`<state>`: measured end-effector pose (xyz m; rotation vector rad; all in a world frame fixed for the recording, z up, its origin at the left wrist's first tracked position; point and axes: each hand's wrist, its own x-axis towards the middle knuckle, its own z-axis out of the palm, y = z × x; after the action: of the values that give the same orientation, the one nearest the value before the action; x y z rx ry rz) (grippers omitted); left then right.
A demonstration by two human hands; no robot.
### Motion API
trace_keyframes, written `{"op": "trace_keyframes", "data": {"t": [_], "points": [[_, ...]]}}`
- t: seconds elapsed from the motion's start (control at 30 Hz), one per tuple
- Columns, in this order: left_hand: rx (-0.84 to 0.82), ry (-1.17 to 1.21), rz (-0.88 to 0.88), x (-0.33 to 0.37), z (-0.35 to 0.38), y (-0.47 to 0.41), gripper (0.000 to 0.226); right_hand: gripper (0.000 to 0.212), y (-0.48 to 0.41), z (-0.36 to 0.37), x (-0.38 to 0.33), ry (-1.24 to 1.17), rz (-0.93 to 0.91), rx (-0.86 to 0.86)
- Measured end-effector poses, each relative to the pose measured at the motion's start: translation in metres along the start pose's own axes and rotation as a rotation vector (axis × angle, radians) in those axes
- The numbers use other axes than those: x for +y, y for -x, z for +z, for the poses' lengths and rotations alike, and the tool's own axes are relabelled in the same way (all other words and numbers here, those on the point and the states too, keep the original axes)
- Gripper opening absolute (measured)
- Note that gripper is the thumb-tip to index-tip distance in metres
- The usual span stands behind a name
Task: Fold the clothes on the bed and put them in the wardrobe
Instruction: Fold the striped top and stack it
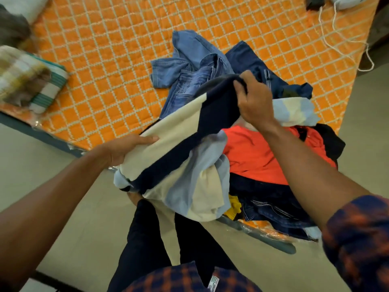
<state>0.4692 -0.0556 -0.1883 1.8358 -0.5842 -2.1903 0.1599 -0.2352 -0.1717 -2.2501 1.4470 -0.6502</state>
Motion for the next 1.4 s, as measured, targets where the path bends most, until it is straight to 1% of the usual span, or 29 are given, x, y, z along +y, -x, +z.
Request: {"op": "trace_keyframes", "data": {"t": [0.07, 0.1, 0.17, 0.27, 0.3, 0.33, 0.37, 0.4, 0.47, 0.53, 0.6, 0.67, 0.7, 0.73, 0.77, 0.8, 0.83, 0.87, 0.9, 0.93, 0.97, 1.03, 1.1, 1.17, 1.23, 1.27, 1.3, 1.33, 1.4], "points": [[0.081, -0.08, 0.103, 0.011, -0.013, 0.016, 0.083, 0.029, -0.009, -0.014, 0.004, 0.09, -0.014, 0.064], [0.142, -0.137, 0.165, 0.02, -0.019, 0.024, 0.077, 0.03, -0.013, -0.02, 0.009, 0.104, 0.011, 0.102], [0.256, -0.152, 0.305, 0.038, -0.031, 0.045, 0.063, 0.033, -0.026, -0.028, 0.01, 0.078, 0.028, 0.137], [0.374, -0.044, 0.506, 0.064, -0.038, 0.077, 0.023, 0.037, -0.057, -0.027, -0.012, 0.151, 0.065, 0.152], [0.401, 0.078, 0.554, 0.071, -0.039, 0.084, 0.018, 0.035, -0.07, -0.025, -0.024, 0.209, 0.111, 0.158], [0.418, 0.258, 0.587, 0.076, -0.038, 0.094, 0.017, 0.032, -0.081, -0.024, -0.041, 0.25, 0.176, 0.155], [0.426, 0.472, 0.609, 0.078, -0.035, 0.1, 0.018, 0.03, -0.087, -0.023, -0.059, 0.219, 0.227, 0.154], [0.446, 0.685, 0.643, 0.078, -0.037, 0.111, 0.017, 0.03, -0.091, -0.019, -0.085, 0.135, 0.214, 0.151], [0.485, 1.023, 0.692, 0.074, -0.042, 0.124, 0.015, 0.027, -0.071, -0.006, -0.145, -0.108, 0.148, 0.111], [0.551, 1.213, 0.742, 0.07, -0.048, 0.141, 0.02, 0.031, -0.013, 0.018, -0.21, -0.331, 0.105, -0.035], [0.596, 1.328, 0.825, 0.066, -0.049, 0.165, 0.024, 0.036, 0.063, 0.04, -0.274, -0.544, 0.02, -0.174], [0.616, 1.377, 0.905, 0.064, -0.045, 0.191, 0.022, 0.045, 0.115, 0.07, -0.31, -0.572, -0.123, -0.221], [0.634, 1.406, 0.942, 0.057, -0.042, 0.207, 0.021, 0.058, 0.13, 0.088, -0.324, -0.563, -0.138, -0.257], [0.626, 1.422, 0.968, 0.055, -0.036, 0.218, 0.019, 0.068, 0.133, 0.101, -0.33, -0.54, -0.108, -0.278], [0.631, 1.425, 0.991, 0.049, -0.031, 0.23, 0.018, 0.069, 0.131, 0.117, -0.334, -0.489, -0.09, -0.278], [0.658, 1.425, 1.013, 0.036, -0.03, 0.247, 0.016, 0.057, 0.132, 0.13, -0.345, -0.445, -0.103, -0.264], [0.659, 1.412, 1.01, 0.038, -0.023, 0.249, 0.015, 0.037, 0.122, 0.14, -0.339, -0.426, -0.092, -0.205], [0.726, 1.418, 1.019, 0.018, -0.026, 0.267, 0.013, 0.017, 0.124, 0.146, -0.351, -0.459, -0.11, -0.177], [0.755, 1.421, 1.029, 0.006, -0.026, 0.275, 0.012, 0.007, 0.119, 0.147, -0.35, -0.507, -0.091, -0.153], [0.795, 1.438, 1.041, -0.012, -0.029, 0.288, 0.012, 0.014, 0.12, 0.141, -0.356, -0.577, -0.079, -0.175], [0.829, 1.457, 1.07, -0.029, -0.035, 0.301, 0.011, 0.021, 0.122, 0.136, -0.361, -0.634, -0.137, -0.181], [0.963, 1.404, 1.099, -0.061, -0.043, 0.322, 0.012, 0.027, 0.133, 0.117, -0.368, -0.686, -0.325, -0.226], [1.139, 1.223, 1.09, -0.096, -0.05, 0.342, 0.023, 0.024, 0.162, 0.104, -0.382, -0.758, -0.486, -0.316], [1.317, 0.985, 1.001, -0.135, -0.053, 0.358, 0.033, 0.024, 0.199, 0.098, -0.398, -0.861, -0.539, -0.463], [1.435, 0.857, 0.88, -0.181, -0.057, 0.377, 0.038, 0.024, 0.233, 0.095, -0.426, -0.966, -0.467, -0.669], [1.467, 0.856, 0.821, -0.204, -0.061, 0.385, 0.038, 0.021, 0.246, 0.094, -0.439, -1.009, -0.389, -0.776], [1.47, 0.883, 0.785, -0.225, -0.063, 0.394, 0.036, 0.018, 0.254, 0.094, -0.451, -1.06, -0.301, -0.838], [1.466, 0.913, 0.753, -0.244, -0.067, 0.401, 0.034, 0.022, 0.257, 0.096, -0.462, -1.106, -0.19, -0.869], [1.549, 0.907, 0.65, -0.296, -0.067, 0.419, 0.042, 0.037, 0.271, 0.102, -0.486, -1.152, -0.043, -1.008]]}}
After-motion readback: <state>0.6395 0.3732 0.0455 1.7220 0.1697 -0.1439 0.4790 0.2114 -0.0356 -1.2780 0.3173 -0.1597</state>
